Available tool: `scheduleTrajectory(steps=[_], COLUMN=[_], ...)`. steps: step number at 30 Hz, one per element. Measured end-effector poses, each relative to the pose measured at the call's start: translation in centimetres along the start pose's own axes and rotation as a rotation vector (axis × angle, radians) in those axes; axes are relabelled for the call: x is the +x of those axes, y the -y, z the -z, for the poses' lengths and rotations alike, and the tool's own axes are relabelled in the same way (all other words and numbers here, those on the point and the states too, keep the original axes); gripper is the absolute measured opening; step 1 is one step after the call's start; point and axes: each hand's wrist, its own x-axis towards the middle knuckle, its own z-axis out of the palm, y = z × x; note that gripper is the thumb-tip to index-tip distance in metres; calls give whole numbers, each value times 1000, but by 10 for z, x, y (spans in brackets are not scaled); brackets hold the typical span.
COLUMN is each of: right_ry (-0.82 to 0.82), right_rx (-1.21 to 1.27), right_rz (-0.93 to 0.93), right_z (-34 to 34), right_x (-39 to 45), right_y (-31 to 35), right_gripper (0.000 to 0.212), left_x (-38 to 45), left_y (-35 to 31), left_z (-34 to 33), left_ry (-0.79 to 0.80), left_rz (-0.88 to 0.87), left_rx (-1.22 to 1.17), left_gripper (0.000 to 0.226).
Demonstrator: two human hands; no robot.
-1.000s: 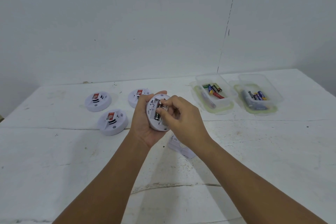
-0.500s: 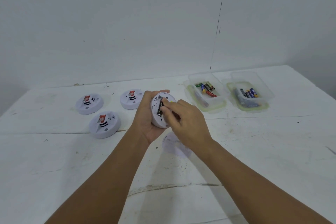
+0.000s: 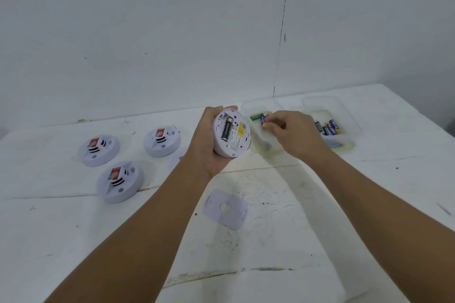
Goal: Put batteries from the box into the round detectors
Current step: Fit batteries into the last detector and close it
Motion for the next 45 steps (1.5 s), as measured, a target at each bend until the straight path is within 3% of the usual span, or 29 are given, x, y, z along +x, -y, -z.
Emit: scheduleTrajectory(steps=[7,11,15,21,33,45], right_ry=[137,216,271,352,383,375], right_rx=[-236,-579,-858,-1046,-1148,-1053], right_rz=[31,79,116,135,224,302], right_z=[4,0,-5,-14,-11,-12], right_x=[42,64,76,85,93,91], right_y=[-12,-9,-7,-4,5,-4], right_gripper=[27,31,25,12,6,37], left_x=[29,38,41,42,39,32], left_y=[4,4,3,7,5,5], left_z=[0,0,2,3,9,10], left_ry=[-38,-70,-99,-107,-139,-142], left_rz=[-12,-3,3,18,-2,-3], left_rx=[42,48,21,16,66,53], left_gripper=[29,30,29,31,29,28])
